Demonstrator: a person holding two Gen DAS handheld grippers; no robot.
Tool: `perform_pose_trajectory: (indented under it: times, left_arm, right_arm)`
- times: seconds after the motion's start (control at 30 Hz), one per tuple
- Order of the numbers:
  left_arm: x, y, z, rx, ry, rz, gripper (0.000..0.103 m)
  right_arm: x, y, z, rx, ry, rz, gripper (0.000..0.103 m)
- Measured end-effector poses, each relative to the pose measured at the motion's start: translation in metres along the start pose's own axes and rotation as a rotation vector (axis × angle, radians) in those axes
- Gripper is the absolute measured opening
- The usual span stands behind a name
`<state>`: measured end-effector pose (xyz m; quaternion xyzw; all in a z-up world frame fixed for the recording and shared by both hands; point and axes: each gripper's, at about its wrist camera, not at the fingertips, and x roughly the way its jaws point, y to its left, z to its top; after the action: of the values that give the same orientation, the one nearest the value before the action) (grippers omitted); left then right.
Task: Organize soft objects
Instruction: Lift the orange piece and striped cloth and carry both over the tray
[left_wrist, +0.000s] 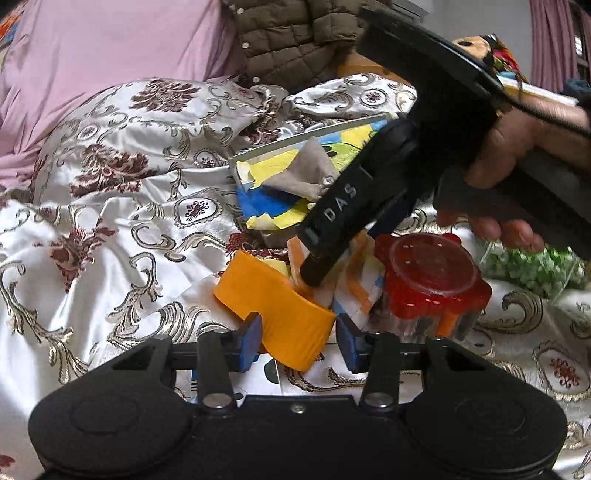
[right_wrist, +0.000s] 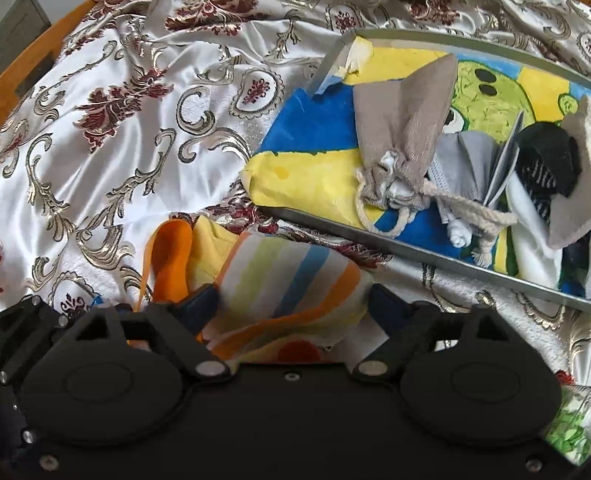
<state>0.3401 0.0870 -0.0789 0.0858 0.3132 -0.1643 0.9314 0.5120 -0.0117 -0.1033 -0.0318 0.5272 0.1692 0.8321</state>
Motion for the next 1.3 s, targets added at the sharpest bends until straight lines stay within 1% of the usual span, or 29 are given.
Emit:
perform_pose_trajectory:
  times: [0.03,0.07,0.17,0.23,0.3,0.33,0.37,0.47,0.57,0.67,0.77,0.93,1.03,1.1,1.2,1.3]
  left_arm:
    - [0.0,0.001,0.0,-0.01,-0.002,0.002,0.038]
    - [0.0,0.001,0.0,-0.019,-0.002,0.002,0.037]
    - [-0.002,0.005,0.002,-0.053,-0.008,-0.002,0.029]
    - [-0.002,0.009,0.003,-0.081,-0.01,-0.002,0.025]
    - [-0.001,0.015,0.004,-0.127,-0.007,-0.001,0.022]
    - [-0.002,0.018,0.004,-0.155,-0.011,0.0,0.021]
    - [-0.003,0.022,0.005,-0.186,-0.014,0.002,0.02]
    - [-0.006,0.036,0.006,-0.285,-0.031,-0.002,0.017]
    - [-0.009,0.049,0.007,-0.376,-0.054,-0.012,0.015]
    - [-0.017,0.056,0.01,-0.428,-0.093,-0.014,0.014]
    - [-0.027,0.061,0.016,-0.455,-0.145,-0.001,0.013]
    - [-0.04,0.065,0.026,-0.494,-0.209,-0.008,0.013]
    - [-0.041,0.067,0.035,-0.5,-0.241,-0.008,0.013]
    - [-0.038,0.067,0.042,-0.5,-0.247,-0.01,0.013]
    - [-0.028,0.063,0.06,-0.478,-0.266,-0.007,0.013]
    - [-0.013,0.055,0.081,-0.433,-0.288,-0.012,0.013]
  right_arm:
    - [0.002,0.001,0.0,0.001,0.002,0.002,0.076]
    - [0.002,0.0,-0.002,0.0,0.002,0.004,0.074]
    - [0.005,0.001,-0.004,0.006,-0.001,0.014,0.064]
    - [0.006,0.001,-0.004,0.01,0.002,0.021,0.056]
    - [0.008,0.001,-0.005,0.014,-0.001,0.021,0.049]
    - [0.008,0.0,-0.005,0.015,-0.005,0.022,0.043]
    - [0.005,-0.001,-0.006,0.018,-0.009,0.021,0.033]
    - [0.002,-0.002,-0.006,0.017,-0.025,0.021,0.021]
    - [-0.006,-0.001,-0.007,0.005,-0.059,0.022,0.013]
    - [-0.02,0.003,-0.009,-0.024,-0.116,0.015,0.01]
    - [-0.037,0.007,-0.009,-0.045,-0.168,0.011,0.01]
    - [-0.067,0.007,0.0,-0.07,-0.241,0.012,0.01]
    - [-0.088,0.001,0.012,-0.064,-0.301,0.017,0.01]
    - [-0.102,-0.007,0.025,-0.04,-0.343,0.025,0.01]
    - [-0.118,-0.022,0.042,-0.001,-0.405,0.028,0.01]
    - [-0.129,-0.036,0.059,0.026,-0.449,0.017,0.01]
